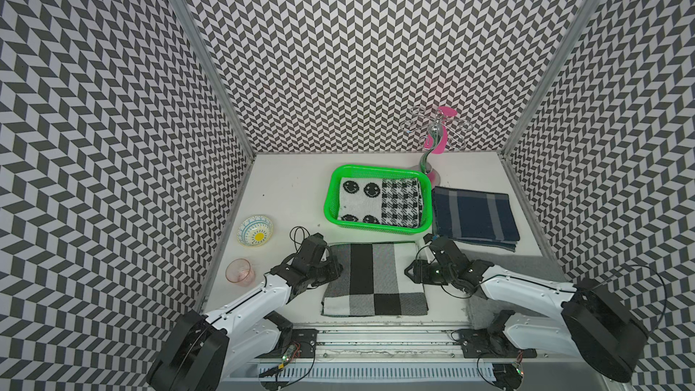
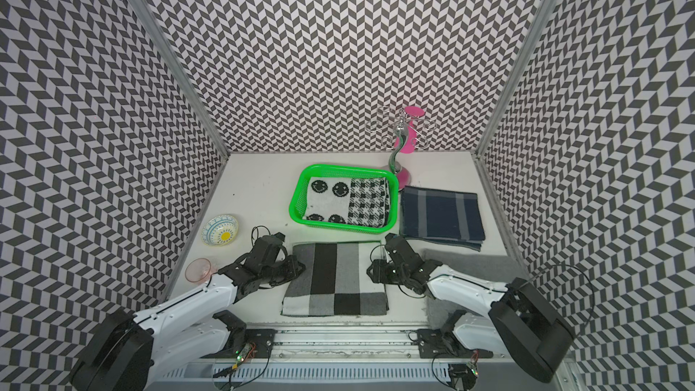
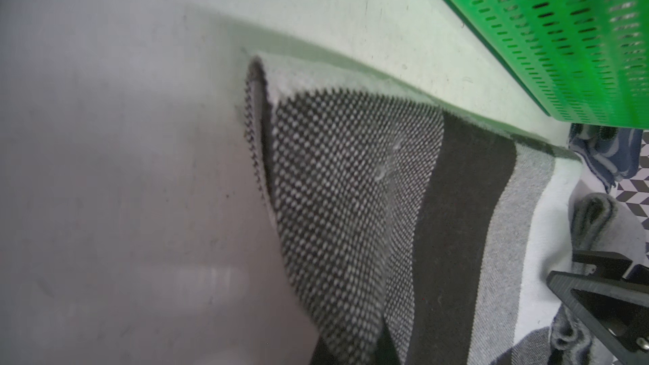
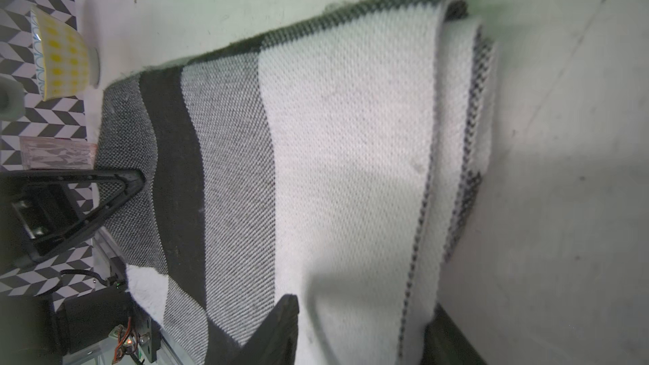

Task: Put the folded scarf in the basket
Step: Pick up the scarf at the center of the board.

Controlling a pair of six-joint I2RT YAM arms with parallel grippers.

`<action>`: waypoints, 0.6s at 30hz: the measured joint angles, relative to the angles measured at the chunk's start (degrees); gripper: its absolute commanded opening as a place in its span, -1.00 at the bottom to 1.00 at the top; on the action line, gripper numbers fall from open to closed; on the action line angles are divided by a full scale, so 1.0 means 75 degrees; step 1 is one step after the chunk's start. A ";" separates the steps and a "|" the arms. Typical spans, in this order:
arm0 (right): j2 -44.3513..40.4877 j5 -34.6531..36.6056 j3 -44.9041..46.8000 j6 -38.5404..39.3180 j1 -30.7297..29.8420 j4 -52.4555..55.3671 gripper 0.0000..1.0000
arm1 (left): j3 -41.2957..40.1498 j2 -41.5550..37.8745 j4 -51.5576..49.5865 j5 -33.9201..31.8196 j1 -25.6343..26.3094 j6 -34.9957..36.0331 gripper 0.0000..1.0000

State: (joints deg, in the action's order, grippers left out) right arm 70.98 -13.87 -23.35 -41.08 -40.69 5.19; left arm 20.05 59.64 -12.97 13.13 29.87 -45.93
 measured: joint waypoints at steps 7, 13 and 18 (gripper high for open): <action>0.0385 -0.0131 -0.0105 0.0239 0.0015 0.0017 -1.00 | 0.0000 0.0125 0.0003 -0.0052 0.0000 0.0020 -1.00; 0.0335 -0.0160 -0.0184 0.0376 0.0015 0.0216 -1.00 | 0.0076 0.0239 -0.0009 -0.0050 0.0003 0.0061 -1.00; 0.0017 -0.0169 -0.0443 0.0542 0.0015 0.0740 -1.00 | 0.0469 0.0239 -0.0300 -0.0009 0.0020 0.0093 -1.00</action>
State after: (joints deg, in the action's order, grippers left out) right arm 71.11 -15.14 -26.68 -37.01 -40.58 10.74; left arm 23.57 61.43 -15.22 13.06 30.02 -45.23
